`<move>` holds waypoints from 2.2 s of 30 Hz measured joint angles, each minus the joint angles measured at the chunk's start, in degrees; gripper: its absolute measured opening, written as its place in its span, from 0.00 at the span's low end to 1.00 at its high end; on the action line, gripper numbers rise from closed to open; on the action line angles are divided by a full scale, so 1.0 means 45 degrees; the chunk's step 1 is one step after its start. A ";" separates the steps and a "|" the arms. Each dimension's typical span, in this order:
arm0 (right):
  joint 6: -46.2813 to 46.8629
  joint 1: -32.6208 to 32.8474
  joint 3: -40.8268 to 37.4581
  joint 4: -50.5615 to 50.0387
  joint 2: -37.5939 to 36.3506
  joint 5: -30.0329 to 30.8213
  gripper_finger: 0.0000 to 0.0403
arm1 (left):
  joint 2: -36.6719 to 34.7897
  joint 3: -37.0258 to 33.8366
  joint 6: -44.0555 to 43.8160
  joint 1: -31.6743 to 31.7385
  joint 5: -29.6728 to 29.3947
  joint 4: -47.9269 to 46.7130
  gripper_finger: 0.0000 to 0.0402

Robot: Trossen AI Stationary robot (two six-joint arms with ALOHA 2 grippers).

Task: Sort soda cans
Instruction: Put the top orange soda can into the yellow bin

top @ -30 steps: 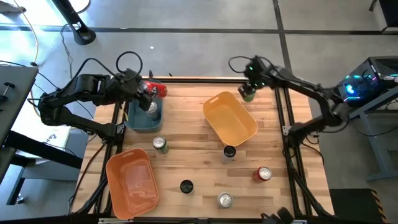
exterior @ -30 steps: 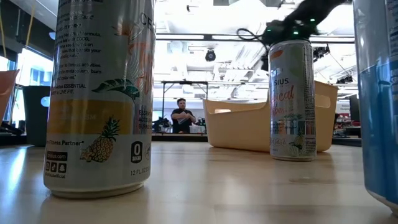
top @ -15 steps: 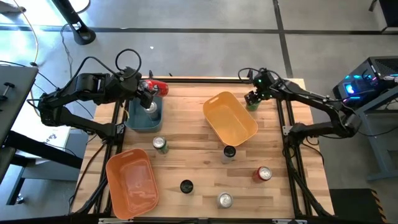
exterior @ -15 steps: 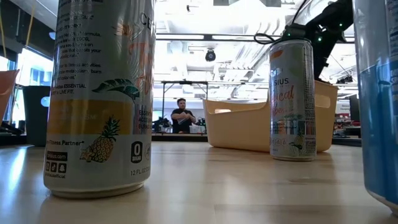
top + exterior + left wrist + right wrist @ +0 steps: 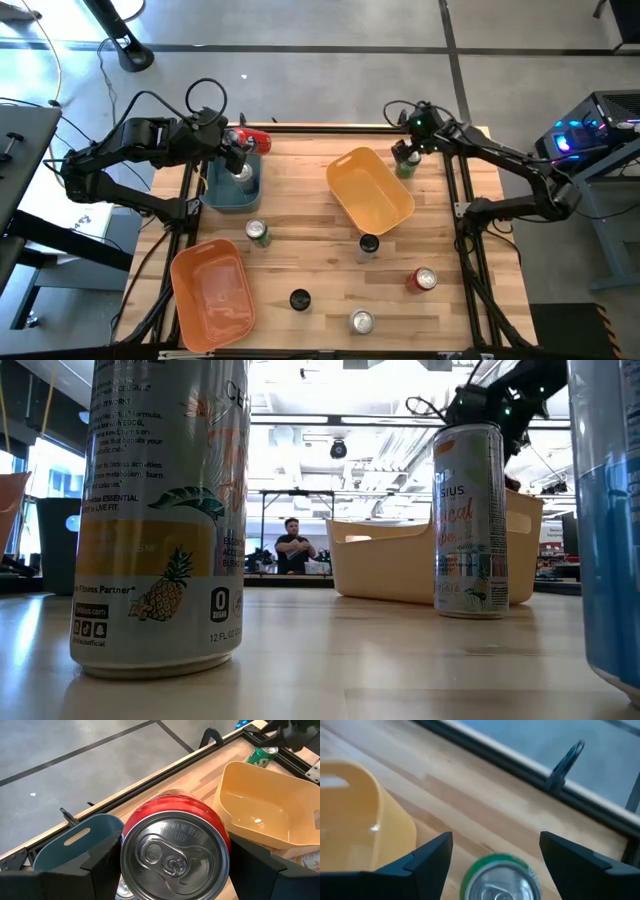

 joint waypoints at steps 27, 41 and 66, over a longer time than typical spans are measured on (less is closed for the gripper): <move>0.6882 0.7135 -0.3009 -0.4301 -0.4544 0.1080 0.01 | 0.0000 0.0000 0.0242 0.0209 -0.0020 -0.0029 0.69; 0.7131 0.7242 -0.3124 0.0495 -0.2096 -0.0369 0.00 | 0.0000 0.0000 0.0482 0.0219 0.0049 -0.0024 0.69; 0.6052 0.7215 -0.0113 0.7430 0.4639 -0.1186 0.00 | 0.0000 0.0000 0.1152 0.0243 0.0073 -0.0024 0.69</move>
